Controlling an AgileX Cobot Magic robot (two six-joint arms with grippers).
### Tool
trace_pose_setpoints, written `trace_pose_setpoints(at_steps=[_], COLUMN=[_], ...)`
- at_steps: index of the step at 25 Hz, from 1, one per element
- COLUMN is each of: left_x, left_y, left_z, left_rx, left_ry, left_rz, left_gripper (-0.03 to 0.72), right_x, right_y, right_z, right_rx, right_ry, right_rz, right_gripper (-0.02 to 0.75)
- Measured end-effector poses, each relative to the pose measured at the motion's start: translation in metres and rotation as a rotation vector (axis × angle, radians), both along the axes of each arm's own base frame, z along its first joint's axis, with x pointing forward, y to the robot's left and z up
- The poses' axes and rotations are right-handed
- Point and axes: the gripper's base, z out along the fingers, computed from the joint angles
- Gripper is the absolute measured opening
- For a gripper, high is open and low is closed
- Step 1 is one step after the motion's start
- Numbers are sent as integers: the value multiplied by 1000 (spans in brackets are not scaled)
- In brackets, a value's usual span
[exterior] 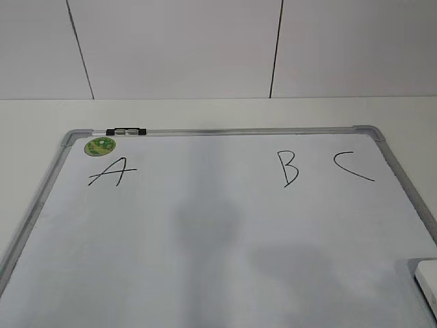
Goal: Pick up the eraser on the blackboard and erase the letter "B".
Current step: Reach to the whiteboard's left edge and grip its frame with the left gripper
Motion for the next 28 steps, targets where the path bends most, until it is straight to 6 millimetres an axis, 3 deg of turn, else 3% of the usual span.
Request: trace_pose_setpoints(at_steps=[13, 22, 28], left_x=[9, 71, 116], left_y=[-1, -5, -13], left_z=[0, -11, -7], left_rx=[3, 5, -61], left_ry=[52, 433, 617], left_rz=[0, 14, 11], left_gripper=[297, 297, 295], right_x=[0, 0, 0], right_y=[0, -1, -2], right_z=[0, 0, 0], right_rx=[0, -13, -15], right_ry=[0, -1, -1], right_rz=[0, -9, -11], right_gripper=[565, 557, 553])
